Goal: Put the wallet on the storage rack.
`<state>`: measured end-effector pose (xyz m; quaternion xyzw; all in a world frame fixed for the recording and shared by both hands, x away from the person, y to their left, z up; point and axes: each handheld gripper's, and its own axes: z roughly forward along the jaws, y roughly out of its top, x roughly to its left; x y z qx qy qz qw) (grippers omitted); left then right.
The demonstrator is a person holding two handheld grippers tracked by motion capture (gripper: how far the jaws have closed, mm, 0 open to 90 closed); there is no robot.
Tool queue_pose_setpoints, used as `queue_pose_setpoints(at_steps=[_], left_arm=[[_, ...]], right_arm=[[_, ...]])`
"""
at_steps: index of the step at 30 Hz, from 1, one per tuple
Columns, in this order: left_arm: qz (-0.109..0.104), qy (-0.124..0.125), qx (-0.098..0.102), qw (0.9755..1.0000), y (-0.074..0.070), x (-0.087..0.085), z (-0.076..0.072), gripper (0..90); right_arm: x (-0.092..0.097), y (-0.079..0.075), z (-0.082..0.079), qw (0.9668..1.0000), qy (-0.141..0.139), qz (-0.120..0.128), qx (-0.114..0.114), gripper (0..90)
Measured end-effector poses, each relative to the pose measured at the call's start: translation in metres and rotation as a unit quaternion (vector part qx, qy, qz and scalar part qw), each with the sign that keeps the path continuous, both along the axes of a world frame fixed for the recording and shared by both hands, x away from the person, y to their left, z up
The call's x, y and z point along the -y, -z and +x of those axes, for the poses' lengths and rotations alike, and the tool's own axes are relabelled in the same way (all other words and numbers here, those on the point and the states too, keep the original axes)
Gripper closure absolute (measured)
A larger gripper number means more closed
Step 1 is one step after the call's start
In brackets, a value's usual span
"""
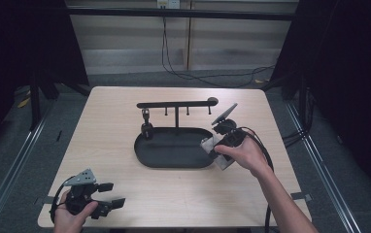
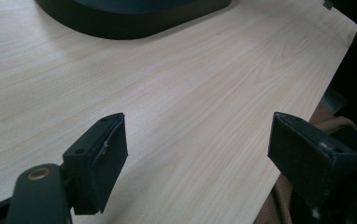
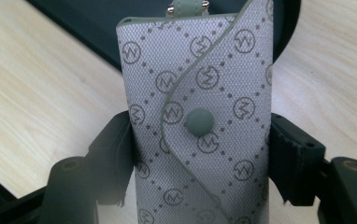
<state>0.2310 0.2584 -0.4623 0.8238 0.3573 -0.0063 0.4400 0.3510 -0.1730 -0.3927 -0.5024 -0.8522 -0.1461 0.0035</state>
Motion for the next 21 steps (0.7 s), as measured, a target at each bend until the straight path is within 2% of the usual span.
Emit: queue_pose_setpoints(at_steps=[6, 13, 21], left_arm=[[-0.001, 0.0, 0.0, 1.0, 0.0, 0.0, 0.0, 19.7], [0.0, 0.001, 0.0, 1.0, 0.0, 0.0, 0.0, 19.7], [-0.001, 0.0, -0.002, 1.0, 0.0, 0.0, 0.001, 19.7]], right_arm=[[0.004, 0.0, 0.007, 0.9995, 0.027, 0.017, 0.0, 32.0], [0.003, 0.002, 0.014, 0.9991, 0.036, 0.02, -0.002, 32.0], [0.004, 0.008, 0.026, 0.9974, 0.059, 0.042, -0.004, 32.0]])
